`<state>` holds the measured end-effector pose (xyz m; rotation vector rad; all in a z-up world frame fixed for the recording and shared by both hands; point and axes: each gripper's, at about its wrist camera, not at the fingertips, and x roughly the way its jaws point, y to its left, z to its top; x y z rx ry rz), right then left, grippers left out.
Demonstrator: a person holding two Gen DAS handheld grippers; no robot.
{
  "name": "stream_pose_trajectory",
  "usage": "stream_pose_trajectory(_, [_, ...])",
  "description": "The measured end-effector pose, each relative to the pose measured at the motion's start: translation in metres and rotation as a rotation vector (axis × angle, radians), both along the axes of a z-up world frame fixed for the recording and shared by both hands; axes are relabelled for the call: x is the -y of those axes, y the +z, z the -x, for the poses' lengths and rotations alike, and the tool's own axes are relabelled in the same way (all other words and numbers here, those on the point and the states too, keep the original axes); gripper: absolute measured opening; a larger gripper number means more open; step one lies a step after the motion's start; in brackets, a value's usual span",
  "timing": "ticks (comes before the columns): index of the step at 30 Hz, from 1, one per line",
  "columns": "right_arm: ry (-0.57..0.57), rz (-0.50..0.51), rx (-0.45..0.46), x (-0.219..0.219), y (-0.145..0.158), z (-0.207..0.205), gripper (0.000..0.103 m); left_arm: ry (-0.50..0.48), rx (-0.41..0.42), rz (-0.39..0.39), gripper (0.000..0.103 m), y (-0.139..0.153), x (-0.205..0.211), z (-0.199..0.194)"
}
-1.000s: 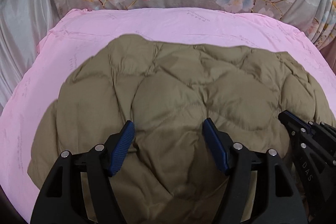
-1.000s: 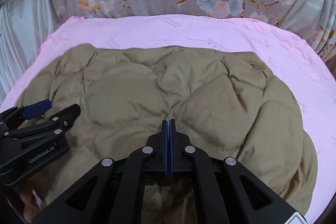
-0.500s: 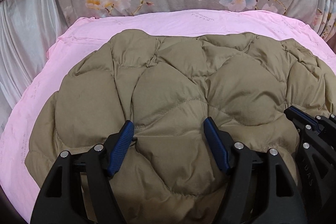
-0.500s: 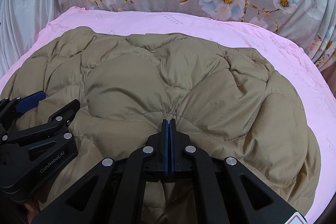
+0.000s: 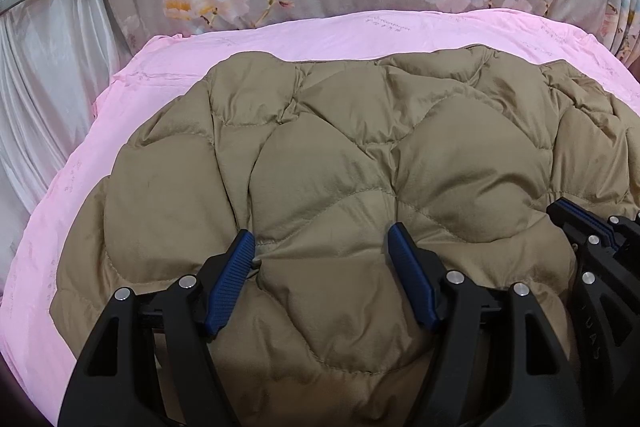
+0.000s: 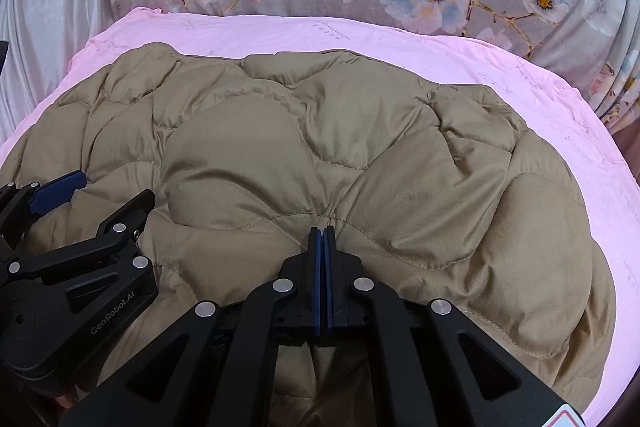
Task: Fold large clothes
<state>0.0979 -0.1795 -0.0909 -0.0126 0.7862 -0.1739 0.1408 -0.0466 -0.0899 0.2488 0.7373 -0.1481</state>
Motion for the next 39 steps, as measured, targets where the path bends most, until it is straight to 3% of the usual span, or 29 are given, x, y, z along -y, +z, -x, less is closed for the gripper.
stream_pose_trajectory(5, [-0.004, -0.019, -0.025, 0.000, 0.005, 0.002, 0.002, -0.008, -0.045, 0.061, 0.067, 0.011, -0.015, 0.007])
stream_pose_trajectory(10, [0.036, -0.187, -0.036, -0.003, 0.027, 0.020, 0.002, 0.044, -0.084, 0.135, 0.078, 0.031, -0.058, 0.034])
stream_pose_trajectory(14, [0.101, -0.321, -0.073, -0.014, 0.028, 0.022, 0.003, 0.132, -0.122, 0.198, 0.080, 0.039, -0.110, 0.042])
stream_pose_trajectory(17, [0.095, -0.323, -0.085, -0.019, 0.018, 0.021, 0.003, 0.209, -0.170, 0.282, 0.083, 0.037, -0.147, 0.042])
stream_pose_trajectory(20, [0.094, -0.318, -0.088, -0.023, 0.011, 0.022, 0.003, 0.283, -0.260, 0.417, 0.084, 0.022, -0.182, 0.033])
stream_pose_trajectory(24, [0.096, -0.362, -0.086, -0.018, 0.005, 0.025, 0.003, 0.310, -0.348, 0.550, 0.085, 0.002, -0.193, 0.020])
stream_pose_trajectory(32, [0.087, -0.377, -0.077, -0.015, 0.002, 0.027, 0.003, 0.269, -0.337, 0.515, 0.093, -0.002, -0.163, -0.002])
stream_pose_trajectory(34, [0.089, -0.362, -0.074, -0.017, 0.002, 0.027, 0.003, 0.265, -0.317, 0.500, 0.084, 0.002, -0.158, -0.005])
stream_pose_trajectory(35, [0.091, -0.358, -0.073, -0.018, 0.002, 0.027, 0.003, 0.257, -0.304, 0.494, 0.071, 0.004, -0.157, -0.004])
stream_pose_trajectory(36, [0.093, -0.357, -0.074, -0.017, 0.002, 0.026, 0.002, 0.247, -0.290, 0.484, 0.065, 0.010, -0.156, -0.003])
stream_pose_trajectory(38, [0.094, -0.358, -0.078, -0.017, 0.002, 0.026, 0.002, 0.223, -0.255, 0.462, 0.037, 0.021, -0.155, 0.002])
stream_pose_trajectory(39, [0.094, -0.360, -0.080, -0.016, 0.002, 0.025, 0.002, 0.197, -0.238, 0.459, 0.031, 0.030, -0.154, 0.004])
